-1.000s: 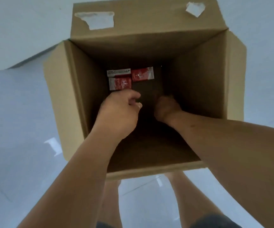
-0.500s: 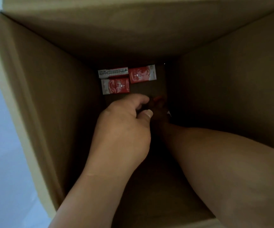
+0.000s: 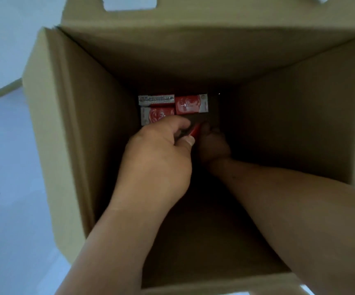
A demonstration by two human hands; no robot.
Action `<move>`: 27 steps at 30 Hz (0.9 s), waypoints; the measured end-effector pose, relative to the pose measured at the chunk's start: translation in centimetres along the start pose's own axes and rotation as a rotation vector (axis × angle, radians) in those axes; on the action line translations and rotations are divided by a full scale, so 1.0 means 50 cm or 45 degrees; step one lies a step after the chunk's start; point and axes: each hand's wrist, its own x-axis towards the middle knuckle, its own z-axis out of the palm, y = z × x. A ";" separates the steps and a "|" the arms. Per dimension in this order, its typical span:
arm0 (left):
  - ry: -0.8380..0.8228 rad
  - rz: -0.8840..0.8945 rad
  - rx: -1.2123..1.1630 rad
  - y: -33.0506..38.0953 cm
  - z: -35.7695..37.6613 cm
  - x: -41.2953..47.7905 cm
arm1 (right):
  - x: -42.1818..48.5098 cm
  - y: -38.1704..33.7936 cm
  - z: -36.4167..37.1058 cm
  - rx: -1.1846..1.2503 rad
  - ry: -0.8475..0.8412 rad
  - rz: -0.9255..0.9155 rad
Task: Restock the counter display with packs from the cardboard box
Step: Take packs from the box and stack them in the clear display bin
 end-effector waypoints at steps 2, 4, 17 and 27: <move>0.004 0.011 0.032 0.017 -0.008 -0.021 | -0.044 -0.003 -0.033 0.035 0.048 -0.049; 0.012 0.019 0.068 0.038 -0.016 -0.039 | -0.091 -0.009 -0.070 0.110 0.108 -0.096; 0.208 0.255 0.120 0.275 -0.191 -0.378 | -0.571 -0.025 -0.479 0.285 0.399 -0.389; 0.313 0.490 -0.177 0.501 -0.367 -0.721 | -0.971 -0.047 -0.826 0.230 0.677 -0.754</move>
